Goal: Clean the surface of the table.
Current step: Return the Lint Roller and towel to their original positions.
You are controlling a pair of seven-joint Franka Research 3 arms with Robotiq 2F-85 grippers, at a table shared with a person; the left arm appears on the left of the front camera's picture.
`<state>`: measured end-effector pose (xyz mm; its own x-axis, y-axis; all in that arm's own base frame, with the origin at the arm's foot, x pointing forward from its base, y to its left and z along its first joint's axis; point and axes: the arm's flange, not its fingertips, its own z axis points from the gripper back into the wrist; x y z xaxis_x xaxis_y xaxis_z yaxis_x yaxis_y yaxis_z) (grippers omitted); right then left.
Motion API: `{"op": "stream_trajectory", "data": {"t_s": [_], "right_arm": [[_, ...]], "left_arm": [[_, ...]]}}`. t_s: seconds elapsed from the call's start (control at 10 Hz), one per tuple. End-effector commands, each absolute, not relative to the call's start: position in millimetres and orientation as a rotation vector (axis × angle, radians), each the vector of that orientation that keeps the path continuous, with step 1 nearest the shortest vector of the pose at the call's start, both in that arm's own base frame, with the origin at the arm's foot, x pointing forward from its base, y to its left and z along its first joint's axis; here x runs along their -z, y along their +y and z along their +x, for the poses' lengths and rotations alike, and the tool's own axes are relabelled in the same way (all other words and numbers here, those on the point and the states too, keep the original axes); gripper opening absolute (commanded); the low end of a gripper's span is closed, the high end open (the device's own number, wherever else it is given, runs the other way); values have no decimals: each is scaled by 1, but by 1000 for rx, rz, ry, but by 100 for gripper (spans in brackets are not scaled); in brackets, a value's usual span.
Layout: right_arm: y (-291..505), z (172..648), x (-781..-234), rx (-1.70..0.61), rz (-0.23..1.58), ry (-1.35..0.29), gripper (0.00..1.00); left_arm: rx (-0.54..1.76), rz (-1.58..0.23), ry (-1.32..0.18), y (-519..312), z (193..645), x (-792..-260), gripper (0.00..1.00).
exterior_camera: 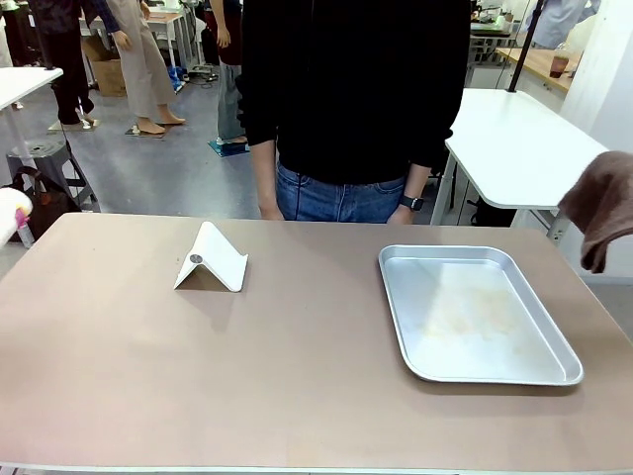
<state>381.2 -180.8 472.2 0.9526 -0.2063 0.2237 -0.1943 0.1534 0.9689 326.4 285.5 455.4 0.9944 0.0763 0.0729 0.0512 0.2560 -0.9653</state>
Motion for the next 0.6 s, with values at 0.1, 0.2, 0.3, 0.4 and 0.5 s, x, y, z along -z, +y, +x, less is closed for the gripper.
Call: {"op": "stream_trajectory", "data": {"t_s": [0.1, 0.2, 0.3, 0.4, 0.5], "right_arm": [[-107, 412, -482, -118, 1346, -270, 6], [-76, 430, -481, -158, 1305, -230, 6], [-49, 445, -481, -209, 1290, -199, 6], [-21, 457, -481, -254, 1295, -184, 6], [8, 469, -478, -287, 1303, -166, 6]], "left_arm": [[45, -1349, -48, 212, 333, -493, 22], [74, -1322, -36, 185, 338, -506, 22], [86, -1299, -19, 162, 345, -516, 22], [94, -1255, -10, 137, 351, -521, 22], [84, -1185, -4, 112, 356, -523, 22]]}}
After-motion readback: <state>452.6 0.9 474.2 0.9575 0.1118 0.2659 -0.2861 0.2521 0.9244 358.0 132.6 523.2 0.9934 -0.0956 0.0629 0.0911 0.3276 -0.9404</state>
